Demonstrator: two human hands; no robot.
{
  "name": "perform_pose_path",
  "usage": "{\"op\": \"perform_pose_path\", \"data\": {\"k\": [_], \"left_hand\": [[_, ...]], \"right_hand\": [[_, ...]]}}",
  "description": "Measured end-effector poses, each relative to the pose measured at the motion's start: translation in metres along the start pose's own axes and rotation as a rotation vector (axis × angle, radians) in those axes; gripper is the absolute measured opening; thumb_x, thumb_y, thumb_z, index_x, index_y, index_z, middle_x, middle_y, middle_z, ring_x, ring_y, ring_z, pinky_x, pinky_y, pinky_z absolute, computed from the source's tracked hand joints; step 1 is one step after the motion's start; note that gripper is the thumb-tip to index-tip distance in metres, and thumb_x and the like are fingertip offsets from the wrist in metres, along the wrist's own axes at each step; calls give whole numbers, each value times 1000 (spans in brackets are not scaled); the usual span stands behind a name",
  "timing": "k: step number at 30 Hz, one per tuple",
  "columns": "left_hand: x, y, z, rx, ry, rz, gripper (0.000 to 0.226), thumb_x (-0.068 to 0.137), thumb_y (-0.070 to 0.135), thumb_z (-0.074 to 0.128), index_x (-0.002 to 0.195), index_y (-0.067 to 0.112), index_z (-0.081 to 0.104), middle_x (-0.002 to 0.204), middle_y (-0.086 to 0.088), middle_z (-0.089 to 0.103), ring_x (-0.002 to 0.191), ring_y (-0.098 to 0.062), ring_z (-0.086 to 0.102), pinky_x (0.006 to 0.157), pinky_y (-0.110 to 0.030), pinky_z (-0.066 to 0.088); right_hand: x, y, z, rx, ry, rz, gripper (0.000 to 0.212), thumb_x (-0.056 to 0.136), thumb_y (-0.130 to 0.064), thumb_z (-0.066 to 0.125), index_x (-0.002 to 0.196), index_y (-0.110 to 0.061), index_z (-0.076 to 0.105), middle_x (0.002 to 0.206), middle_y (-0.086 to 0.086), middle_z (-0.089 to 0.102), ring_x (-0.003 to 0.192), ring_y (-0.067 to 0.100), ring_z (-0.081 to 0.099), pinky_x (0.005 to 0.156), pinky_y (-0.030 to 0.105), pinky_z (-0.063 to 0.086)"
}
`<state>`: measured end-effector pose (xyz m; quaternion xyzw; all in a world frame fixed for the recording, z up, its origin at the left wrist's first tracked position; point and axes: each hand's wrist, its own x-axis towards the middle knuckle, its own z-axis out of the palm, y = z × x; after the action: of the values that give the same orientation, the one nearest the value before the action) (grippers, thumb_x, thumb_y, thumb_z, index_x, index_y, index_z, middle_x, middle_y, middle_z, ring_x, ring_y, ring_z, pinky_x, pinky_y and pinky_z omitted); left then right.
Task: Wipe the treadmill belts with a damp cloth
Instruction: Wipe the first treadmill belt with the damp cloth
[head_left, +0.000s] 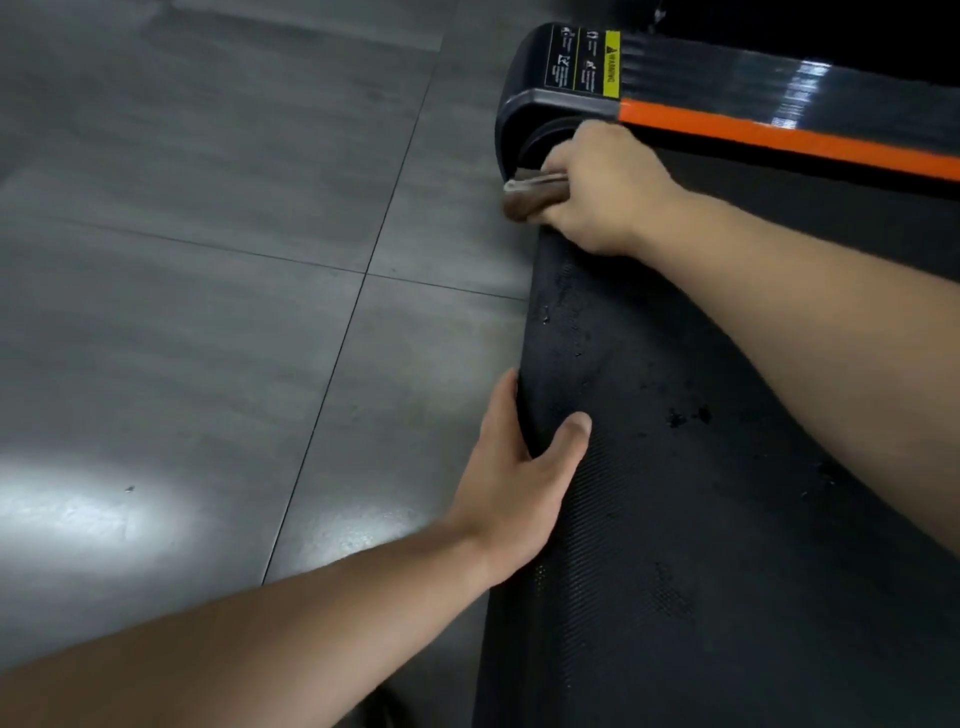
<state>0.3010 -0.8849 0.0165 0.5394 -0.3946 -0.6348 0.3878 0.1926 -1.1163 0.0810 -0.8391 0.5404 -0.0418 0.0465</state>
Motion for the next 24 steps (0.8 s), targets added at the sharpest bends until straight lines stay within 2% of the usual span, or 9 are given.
{"op": "perform_pose_path", "data": {"k": [3, 5, 7, 9, 12, 15, 19, 22, 24], "left_hand": [[-3, -2, -1, -34, 19, -53, 23, 98, 41, 67, 116, 48, 53, 117, 26, 70, 109, 5, 66, 100, -30, 52], [-5, -3, -3, -43, 31, -90, 30, 95, 48, 69, 120, 45, 53, 116, 25, 70, 107, 7, 66, 98, -28, 52], [-6, -4, -4, -57, 32, -109, 43, 91, 54, 71, 127, 40, 53, 118, 21, 71, 107, 5, 67, 98, -28, 53], [-7, -6, -4, -64, 26, -115, 52, 89, 56, 71, 133, 35, 52, 119, 19, 71, 108, 3, 68, 100, -31, 54], [-6, -8, -5, -79, 20, -112, 46, 94, 50, 69, 133, 33, 53, 120, 19, 71, 109, 3, 68, 99, -29, 55], [-7, -8, -4, -98, 21, -114, 42, 96, 47, 69, 132, 32, 54, 119, 18, 72, 108, 2, 69, 98, -28, 55], [-7, -6, -4, -96, 21, -117, 38, 96, 46, 68, 129, 34, 55, 119, 18, 72, 108, 2, 68, 99, -30, 55], [-5, -7, -3, -97, 23, -110, 37, 95, 46, 69, 127, 33, 56, 117, 18, 73, 106, 2, 69, 98, -29, 55], [-4, -8, -3, -98, 26, -106, 37, 95, 47, 69, 126, 34, 56, 116, 19, 73, 106, 2, 68, 98, -28, 55]], "right_hand": [[-58, -29, -3, 35, -290, -167, 24, 80, -47, 78, 83, -26, 68, 78, -9, 58, 78, 19, 57, 69, 32, 44], [-66, -39, -3, -13, -404, -248, 28, 78, -49, 78, 83, -24, 68, 81, -7, 61, 77, 20, 56, 70, 34, 48], [-35, -34, -5, -108, -338, -197, 27, 77, -46, 80, 86, -22, 71, 84, -3, 67, 82, 23, 59, 73, 35, 51], [10, -19, -5, -176, -205, -48, 29, 79, -43, 80, 92, -18, 73, 95, 5, 71, 89, 27, 61, 75, 35, 50], [35, -5, -4, -224, -16, 57, 29, 84, -43, 75, 92, -16, 72, 94, 8, 66, 95, 33, 62, 71, 35, 44], [-5, -10, -6, -30, -94, 12, 27, 82, -48, 77, 80, -23, 68, 79, -3, 61, 84, 26, 61, 69, 31, 40], [-51, -11, -14, 114, -285, -163, 25, 80, -48, 80, 89, -27, 72, 87, -7, 58, 83, 16, 57, 74, 32, 44], [-13, 4, -9, 100, -112, -33, 23, 82, -44, 81, 78, -28, 65, 76, -10, 57, 81, 18, 59, 66, 28, 39], [13, 11, -5, 63, 41, 66, 25, 83, -48, 78, 81, -25, 68, 75, -5, 59, 85, 23, 63, 69, 29, 41]]}}
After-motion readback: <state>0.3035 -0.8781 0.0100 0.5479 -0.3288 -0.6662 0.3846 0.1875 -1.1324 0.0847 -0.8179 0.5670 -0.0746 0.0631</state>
